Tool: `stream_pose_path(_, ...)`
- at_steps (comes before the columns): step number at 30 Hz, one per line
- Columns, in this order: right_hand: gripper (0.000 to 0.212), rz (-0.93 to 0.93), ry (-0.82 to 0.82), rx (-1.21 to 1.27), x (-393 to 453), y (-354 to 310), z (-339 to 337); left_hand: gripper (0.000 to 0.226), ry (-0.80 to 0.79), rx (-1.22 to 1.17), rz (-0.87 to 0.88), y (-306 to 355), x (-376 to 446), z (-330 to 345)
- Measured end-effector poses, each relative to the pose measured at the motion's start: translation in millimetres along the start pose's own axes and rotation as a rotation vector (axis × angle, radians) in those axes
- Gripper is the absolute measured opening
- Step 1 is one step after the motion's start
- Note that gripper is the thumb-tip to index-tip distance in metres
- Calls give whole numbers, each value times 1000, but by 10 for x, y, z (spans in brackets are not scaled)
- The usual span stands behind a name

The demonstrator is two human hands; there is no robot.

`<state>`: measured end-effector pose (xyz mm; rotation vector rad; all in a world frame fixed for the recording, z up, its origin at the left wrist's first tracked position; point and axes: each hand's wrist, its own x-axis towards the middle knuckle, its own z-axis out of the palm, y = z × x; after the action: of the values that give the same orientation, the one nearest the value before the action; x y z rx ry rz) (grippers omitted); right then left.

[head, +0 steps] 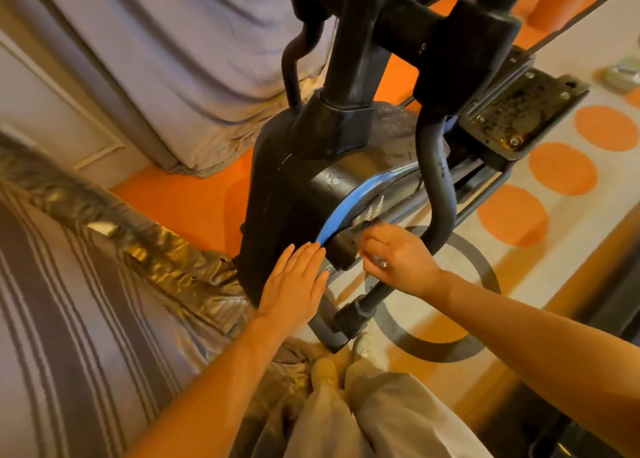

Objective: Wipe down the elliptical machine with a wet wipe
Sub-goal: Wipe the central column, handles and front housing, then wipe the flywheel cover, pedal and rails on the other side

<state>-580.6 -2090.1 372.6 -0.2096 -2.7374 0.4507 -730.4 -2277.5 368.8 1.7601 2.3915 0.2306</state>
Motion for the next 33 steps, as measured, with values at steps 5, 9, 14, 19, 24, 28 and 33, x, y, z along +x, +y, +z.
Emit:
stream_pose_path(5, 7, 31, -9, -41, -288, -203, -154, 67, 23, -66, 96, 72, -97, -39)
stream_pose_path(9, 3, 93, 15, -89, -523, -300, -313, 69, 4, -95, 200, 111, -106, -24)
stream_pose_path(14, 5, 147, 51, -168, -828, -257, -530, 59, -17, -63, 341, 301, -82, -10)
stream_pose_path(19, 5, 177, 107, -199, -1056, -140, -761, 55, 9, -2, 464, 552, 147, -61)
stream_pose_path(24, 7, 196, 119, -232, -1258, 68, -969, 57, 36, 43, 581, 962, 424, -151)
stream_pose_path(28, 7, 162, 134, -252, -1435, 350, -1143, 57, 63, 40, 611, 1358, 646, -203)
stream_pose_path(33, 9, 108, 136, -253, -1629, 745, -1430, 59, 59, 86, 628, 1776, 976, -204)
